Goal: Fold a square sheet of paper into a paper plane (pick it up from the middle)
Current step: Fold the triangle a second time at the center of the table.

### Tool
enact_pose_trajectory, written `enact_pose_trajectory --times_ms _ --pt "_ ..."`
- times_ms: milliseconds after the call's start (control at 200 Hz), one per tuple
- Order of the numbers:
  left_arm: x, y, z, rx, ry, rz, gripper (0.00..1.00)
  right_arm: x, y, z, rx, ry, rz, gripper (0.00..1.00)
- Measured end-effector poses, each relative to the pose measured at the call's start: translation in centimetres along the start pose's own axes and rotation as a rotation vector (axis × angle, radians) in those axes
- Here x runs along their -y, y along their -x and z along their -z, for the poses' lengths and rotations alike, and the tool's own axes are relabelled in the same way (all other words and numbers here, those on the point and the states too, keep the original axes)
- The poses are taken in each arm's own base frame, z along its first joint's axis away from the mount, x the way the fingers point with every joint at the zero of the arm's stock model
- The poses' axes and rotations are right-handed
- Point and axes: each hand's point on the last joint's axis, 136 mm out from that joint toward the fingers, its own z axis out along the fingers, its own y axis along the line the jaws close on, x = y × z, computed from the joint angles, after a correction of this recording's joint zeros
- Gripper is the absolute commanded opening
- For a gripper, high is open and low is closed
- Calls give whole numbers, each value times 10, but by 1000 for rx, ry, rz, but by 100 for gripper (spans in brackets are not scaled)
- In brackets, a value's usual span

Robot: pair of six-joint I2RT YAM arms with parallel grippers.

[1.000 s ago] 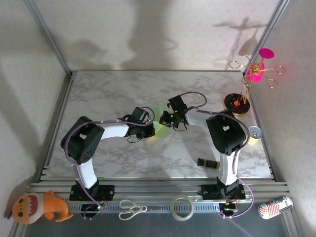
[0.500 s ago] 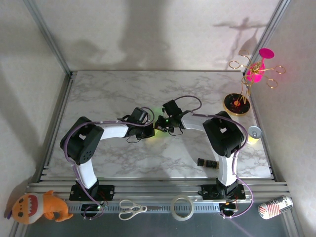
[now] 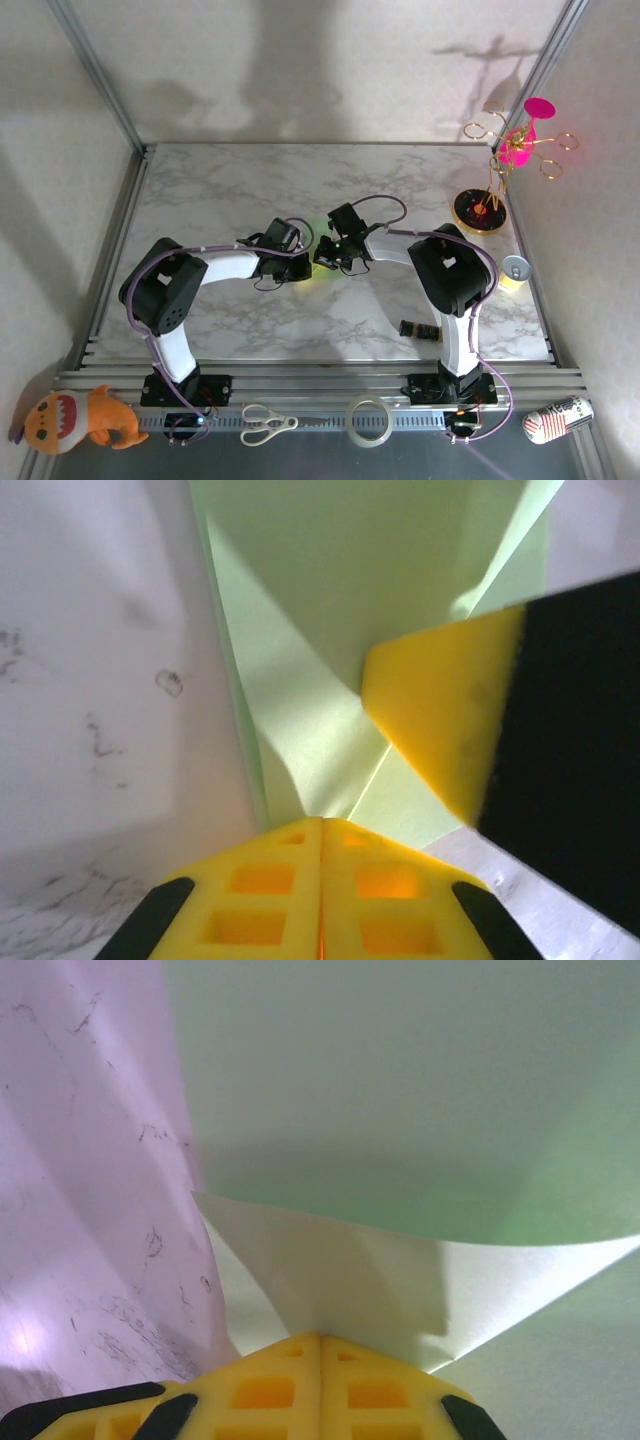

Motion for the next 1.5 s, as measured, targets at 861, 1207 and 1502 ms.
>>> enact_pose_trajectory --times_ms 861,1207,1502 --pt "10 10 8 72 -38 130 0 -1 0 -1 -9 0 -10 0" --pt "-1 1 0 45 -8 150 0 -2 3 0 -1 6 -4 0" --pt "-3 3 -1 68 0 161 0 8 18 4 32 44 7 0"
